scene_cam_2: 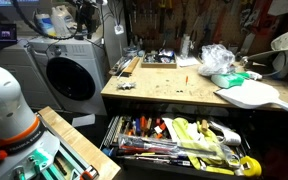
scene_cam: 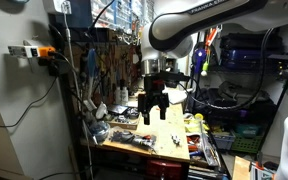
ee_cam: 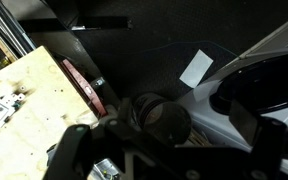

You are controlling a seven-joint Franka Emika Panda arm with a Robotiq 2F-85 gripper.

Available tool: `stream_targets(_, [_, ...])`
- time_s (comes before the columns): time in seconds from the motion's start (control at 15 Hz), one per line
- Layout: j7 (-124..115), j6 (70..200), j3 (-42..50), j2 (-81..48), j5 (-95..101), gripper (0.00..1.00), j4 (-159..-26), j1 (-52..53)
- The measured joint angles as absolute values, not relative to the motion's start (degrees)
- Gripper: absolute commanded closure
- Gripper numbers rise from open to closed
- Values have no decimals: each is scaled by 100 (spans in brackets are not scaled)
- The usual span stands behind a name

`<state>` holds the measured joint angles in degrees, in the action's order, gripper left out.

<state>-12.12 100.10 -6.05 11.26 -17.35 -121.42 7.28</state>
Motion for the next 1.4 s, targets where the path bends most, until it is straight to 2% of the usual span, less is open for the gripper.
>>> stream_targets(0.33, [-448,9744,-644,1125,-1374,0,-12174,728])
stream_targets(0.87, [1816,9430,-361,1595,248,0,-12655,601])
stream_targets(1.4, [4193,11021,690,2642,621,0,-14119,397])
